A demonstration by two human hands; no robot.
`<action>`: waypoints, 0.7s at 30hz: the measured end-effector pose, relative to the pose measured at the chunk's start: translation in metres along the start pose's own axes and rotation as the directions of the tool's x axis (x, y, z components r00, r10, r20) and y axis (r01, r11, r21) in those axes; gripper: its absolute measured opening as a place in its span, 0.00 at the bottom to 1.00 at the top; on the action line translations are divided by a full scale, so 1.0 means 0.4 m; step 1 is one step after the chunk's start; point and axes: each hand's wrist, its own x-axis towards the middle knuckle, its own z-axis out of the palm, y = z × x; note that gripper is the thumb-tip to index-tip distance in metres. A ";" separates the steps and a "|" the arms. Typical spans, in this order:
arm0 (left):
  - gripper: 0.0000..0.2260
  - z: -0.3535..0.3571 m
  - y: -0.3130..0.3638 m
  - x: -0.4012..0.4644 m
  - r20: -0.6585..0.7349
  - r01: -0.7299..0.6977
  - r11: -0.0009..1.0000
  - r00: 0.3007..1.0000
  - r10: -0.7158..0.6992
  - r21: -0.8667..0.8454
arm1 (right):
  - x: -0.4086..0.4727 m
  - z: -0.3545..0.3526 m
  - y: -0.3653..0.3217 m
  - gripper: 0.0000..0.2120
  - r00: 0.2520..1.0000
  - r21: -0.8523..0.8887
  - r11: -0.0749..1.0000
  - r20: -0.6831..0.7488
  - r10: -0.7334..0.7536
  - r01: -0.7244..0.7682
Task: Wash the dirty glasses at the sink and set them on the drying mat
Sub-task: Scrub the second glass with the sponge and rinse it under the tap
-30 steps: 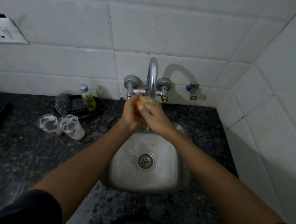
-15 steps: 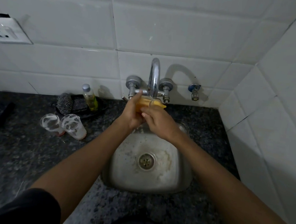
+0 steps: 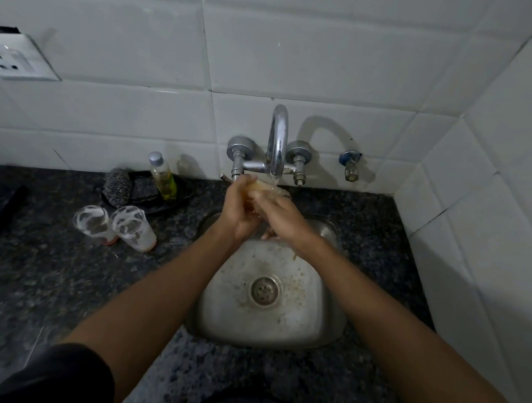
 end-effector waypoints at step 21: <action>0.40 -0.010 -0.006 0.001 -0.321 -0.258 0.966 0.913 0.254 0.030 | -0.028 -0.012 0.041 0.23 0.930 0.344 0.934 -0.300 0.210 -0.099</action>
